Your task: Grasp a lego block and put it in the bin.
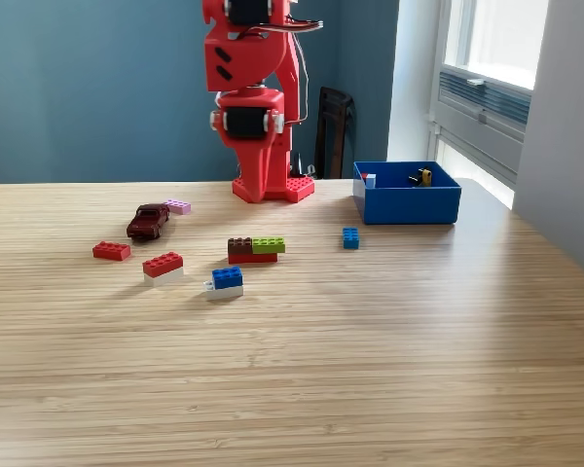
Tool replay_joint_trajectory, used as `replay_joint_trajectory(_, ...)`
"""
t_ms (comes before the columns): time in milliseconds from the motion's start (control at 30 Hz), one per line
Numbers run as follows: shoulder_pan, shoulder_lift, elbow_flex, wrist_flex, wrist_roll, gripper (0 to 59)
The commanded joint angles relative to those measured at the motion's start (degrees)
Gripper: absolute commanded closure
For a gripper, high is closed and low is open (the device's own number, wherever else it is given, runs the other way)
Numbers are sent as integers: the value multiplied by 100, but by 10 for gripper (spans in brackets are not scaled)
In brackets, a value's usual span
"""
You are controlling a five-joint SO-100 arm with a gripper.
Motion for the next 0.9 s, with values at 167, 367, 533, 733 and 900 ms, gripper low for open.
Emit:
replay_joint_trajectory(167, 1591, 475, 123, -44, 844, 585)
replay_joint_trajectory(367, 2716, 475, 141, -44, 1468, 585)
replay_joint_trajectory(533, 3516, 483, 272, -53, 1767, 585)
replay_joint_trajectory(733, 4324, 510, 598, -70, 1775, 585)
replay_joint_trajectory(900, 4720, 501, 756, -185, 1714, 585)
